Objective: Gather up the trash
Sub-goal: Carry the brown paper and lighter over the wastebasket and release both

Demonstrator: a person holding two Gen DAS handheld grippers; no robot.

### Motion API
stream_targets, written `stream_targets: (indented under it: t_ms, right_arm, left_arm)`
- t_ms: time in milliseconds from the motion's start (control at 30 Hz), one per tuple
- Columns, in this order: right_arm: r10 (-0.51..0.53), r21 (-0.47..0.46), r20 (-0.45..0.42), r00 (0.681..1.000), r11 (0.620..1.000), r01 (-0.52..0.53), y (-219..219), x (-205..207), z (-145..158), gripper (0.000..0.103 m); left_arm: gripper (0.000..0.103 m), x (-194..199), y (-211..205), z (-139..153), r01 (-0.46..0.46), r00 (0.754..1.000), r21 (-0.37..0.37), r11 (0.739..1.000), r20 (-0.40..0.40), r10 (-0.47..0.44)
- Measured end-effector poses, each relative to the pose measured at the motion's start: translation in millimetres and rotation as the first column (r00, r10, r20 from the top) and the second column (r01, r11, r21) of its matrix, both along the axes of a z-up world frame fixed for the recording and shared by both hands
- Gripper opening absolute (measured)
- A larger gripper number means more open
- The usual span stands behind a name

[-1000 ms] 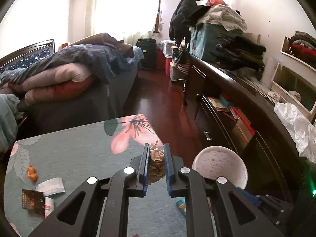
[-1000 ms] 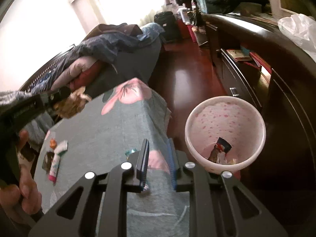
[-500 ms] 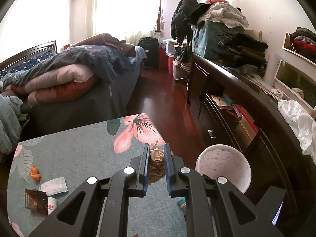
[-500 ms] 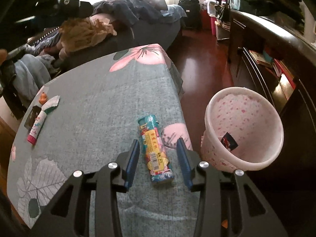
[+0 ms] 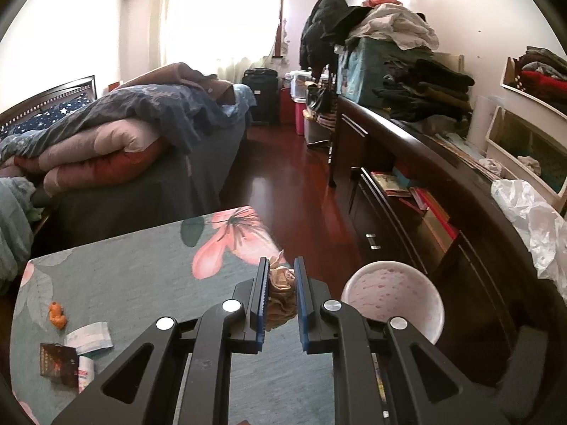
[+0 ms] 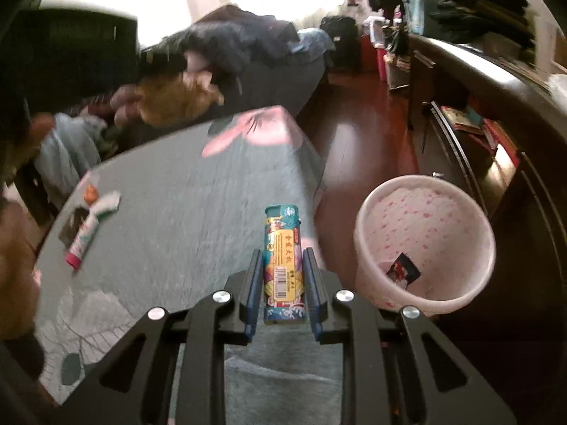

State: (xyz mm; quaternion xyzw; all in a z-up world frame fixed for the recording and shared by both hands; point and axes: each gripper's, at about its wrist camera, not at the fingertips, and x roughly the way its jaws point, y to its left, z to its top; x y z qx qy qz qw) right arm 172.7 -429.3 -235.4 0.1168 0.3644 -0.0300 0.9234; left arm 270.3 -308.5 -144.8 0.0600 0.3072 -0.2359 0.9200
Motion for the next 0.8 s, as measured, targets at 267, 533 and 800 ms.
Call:
stream_targets:
  t_ms: [267,533,800]
  right_arm:
    - [-0.168,0.016,0.042,0.985,0.986,0.167,-67.3,-20.2,11.9,0.024]
    - [-0.303,0.041,-0.019,0.953,0.952,0.304,-132.5,-19.5,-20.2,0.024]
    - [-0.365,0.039,-0.068,0.928,0.929,0.369,-168.1,-0.9,-56.8,0.024]
  left_arm:
    - [0.014,-5.2,-54.3,-3.3,0.111,0.994,0.012,0.994,0.004,-0.111]
    - [0.014,-2.7,-116.5,-32.8,0.227,0.973,0.036,0.973,-0.043,-0.225]
    - [0.037,17.6,-160.2,-72.2,0.319,0.940,0.015,0.948,-0.135,-0.314]
